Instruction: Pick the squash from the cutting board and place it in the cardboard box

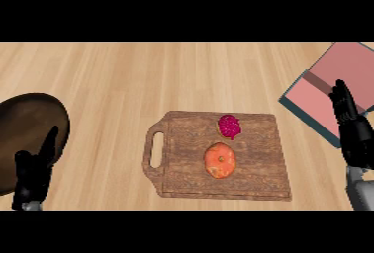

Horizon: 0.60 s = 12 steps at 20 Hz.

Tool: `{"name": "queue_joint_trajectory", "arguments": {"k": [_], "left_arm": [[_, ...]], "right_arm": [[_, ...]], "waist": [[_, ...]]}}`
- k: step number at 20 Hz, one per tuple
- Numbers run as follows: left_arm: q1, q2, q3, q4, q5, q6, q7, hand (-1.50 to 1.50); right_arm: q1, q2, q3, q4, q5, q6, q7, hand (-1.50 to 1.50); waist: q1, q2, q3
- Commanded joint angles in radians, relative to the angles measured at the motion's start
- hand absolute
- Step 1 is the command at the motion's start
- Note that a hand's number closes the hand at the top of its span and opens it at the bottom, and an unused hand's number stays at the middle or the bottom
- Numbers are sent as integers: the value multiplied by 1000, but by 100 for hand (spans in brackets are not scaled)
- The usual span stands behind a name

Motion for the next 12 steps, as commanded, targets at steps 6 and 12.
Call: {"name": "queue_joint_trajectory", "arguments": {"k": [6,12], "left_arm": [[155,164,-35,-371,-84,-113,-57,0],[89,136,-72,-431,-39,-174,-124,0]], "right_arm": [[-103,-15,-18,-219,34,-88,64,-150],[13,-106,94,-315,221,-109,160,-150]], "waist": [[-143,-117,12],[-156,-69,17]]}}
